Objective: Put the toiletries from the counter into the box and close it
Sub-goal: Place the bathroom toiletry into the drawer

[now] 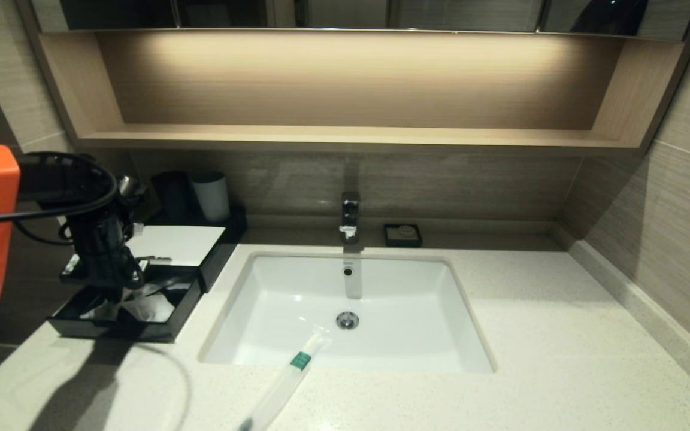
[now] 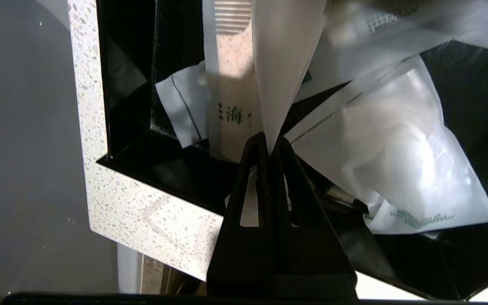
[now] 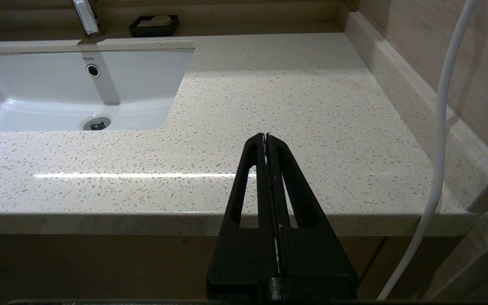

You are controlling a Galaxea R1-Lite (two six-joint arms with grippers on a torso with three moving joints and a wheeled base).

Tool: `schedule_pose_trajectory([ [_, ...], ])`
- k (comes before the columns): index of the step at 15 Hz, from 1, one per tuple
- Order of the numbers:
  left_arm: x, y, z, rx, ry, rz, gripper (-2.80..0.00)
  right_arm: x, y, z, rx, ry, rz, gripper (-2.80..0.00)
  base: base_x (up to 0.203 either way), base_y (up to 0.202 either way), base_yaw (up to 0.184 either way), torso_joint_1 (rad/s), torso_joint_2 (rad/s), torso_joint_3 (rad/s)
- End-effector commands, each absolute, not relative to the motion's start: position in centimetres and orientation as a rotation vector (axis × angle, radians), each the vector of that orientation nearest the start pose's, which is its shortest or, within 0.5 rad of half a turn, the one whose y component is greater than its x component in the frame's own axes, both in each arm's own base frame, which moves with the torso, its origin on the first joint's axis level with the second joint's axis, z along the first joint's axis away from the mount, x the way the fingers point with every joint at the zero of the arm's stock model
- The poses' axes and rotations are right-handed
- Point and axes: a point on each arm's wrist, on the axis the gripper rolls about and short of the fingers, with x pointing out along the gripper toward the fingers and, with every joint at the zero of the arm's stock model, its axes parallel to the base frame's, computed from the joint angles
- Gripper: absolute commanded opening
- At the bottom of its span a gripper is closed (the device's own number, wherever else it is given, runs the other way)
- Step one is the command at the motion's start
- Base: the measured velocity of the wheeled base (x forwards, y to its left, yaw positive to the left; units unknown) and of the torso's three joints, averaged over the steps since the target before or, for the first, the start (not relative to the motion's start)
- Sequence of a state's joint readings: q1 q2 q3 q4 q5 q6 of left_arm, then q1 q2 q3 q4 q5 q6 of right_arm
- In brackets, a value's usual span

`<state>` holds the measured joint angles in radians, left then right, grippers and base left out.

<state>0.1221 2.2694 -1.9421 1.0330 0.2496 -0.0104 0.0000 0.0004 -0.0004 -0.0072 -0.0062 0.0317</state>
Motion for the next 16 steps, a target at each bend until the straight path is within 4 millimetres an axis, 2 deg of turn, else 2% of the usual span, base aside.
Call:
schedule_pose_trajectory([
  [1, 40.3, 5.5, 14.0, 0.078, 1.367, 0.322, -2.80, -2.3, 0.0, 7.6, 0.032, -0.007, -0.006, -2.80, 0.000, 0.000, 0.000, 0.000, 0.00, 0.000],
  [16, 40.9, 6.9, 14.2, 0.133, 1.292, 0.444, -2.80, -2.3, 0.0, 7.6, 0.032, -0.006, -0.006, -2.80, 0.000, 0.000, 0.000, 0.000, 0.00, 0.000],
])
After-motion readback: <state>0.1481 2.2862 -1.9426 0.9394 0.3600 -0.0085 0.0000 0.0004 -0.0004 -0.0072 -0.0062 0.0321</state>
